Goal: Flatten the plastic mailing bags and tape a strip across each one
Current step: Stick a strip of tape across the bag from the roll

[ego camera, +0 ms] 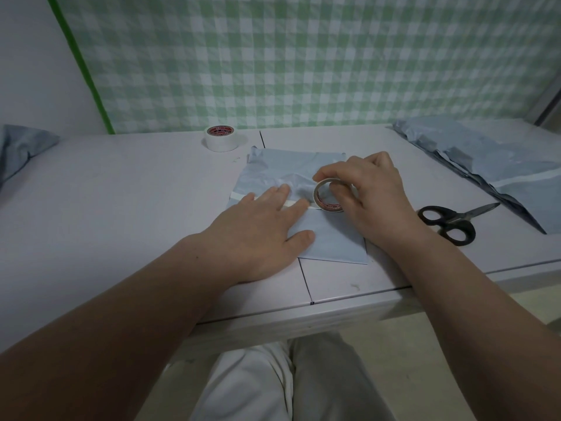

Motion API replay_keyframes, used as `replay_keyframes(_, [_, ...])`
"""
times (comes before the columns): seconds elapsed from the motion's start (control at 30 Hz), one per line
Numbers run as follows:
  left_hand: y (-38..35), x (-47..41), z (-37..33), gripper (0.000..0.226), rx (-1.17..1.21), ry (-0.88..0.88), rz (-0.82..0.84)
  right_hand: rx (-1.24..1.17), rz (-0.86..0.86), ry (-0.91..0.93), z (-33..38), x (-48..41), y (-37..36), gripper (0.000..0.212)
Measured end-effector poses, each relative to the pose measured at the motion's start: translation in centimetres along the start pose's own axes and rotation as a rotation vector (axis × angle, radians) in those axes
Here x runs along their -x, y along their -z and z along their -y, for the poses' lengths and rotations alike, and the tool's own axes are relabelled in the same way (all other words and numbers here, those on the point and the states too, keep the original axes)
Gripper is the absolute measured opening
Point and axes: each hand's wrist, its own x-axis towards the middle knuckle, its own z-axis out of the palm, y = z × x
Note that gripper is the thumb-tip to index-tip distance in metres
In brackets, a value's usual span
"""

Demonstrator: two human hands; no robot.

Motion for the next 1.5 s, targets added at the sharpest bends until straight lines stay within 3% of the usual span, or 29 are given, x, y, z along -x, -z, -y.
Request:
replay_keyframes(0.5, [-0.3,0.2,-0.3,0.056,-0.039,0.034,0.026,0.096,0.147,-0.008,0.4,0.1,0.0,0.038])
replay_keyframes(1.1, [-0.2,2.4,2.6,0.06,-0.043,0.227,-0.004,0.14,0.199,-0.084,0.7,-0.1,0.3,0.039])
replay_keyframes(1.37, [0.0,1.4,2.0,0.068,-0.134,0.317,-0.134,0.13,0.194,-0.063,0.7,-0.1,0.1,0.037])
replay_keyframes(1.5, [-0.1,0.6,-0.6,0.07,0.051,0.133,-0.217,0.106,0.187,-0.063,0.8,-0.1,0.1,0.037])
